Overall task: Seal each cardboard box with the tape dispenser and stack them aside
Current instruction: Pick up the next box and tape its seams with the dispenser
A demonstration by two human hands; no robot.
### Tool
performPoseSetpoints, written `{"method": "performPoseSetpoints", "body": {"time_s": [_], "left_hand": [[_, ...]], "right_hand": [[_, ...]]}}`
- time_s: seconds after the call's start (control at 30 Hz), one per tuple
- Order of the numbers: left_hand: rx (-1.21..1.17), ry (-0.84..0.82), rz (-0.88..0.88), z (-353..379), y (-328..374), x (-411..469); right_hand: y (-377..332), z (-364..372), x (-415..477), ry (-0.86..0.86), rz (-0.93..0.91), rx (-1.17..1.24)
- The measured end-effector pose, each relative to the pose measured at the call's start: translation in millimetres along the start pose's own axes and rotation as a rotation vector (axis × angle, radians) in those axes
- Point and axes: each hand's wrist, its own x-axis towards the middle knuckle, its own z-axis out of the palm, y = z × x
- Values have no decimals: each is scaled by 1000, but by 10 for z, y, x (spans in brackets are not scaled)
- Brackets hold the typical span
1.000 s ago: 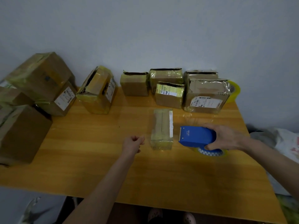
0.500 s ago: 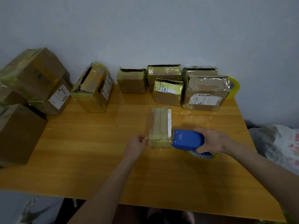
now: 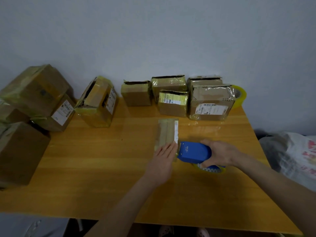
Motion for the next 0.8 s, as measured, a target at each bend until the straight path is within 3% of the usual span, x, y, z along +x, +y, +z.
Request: {"method": "performPoseSetpoints", "body": {"time_s": [0.13, 0.4, 0.6, 0.8], "left_hand": [[86, -75, 28, 43, -81, -22], [116, -65, 38, 51, -117, -11], [78, -62, 37, 46, -104, -8], [45, -67, 59, 22, -133, 15]], "right_hand": [[127, -12, -84, 25, -26, -1], [353, -88, -243, -11, -13, 22], [63, -83, -62, -90, 17, -184], [-202, -108, 179, -143, 26, -216]]}}
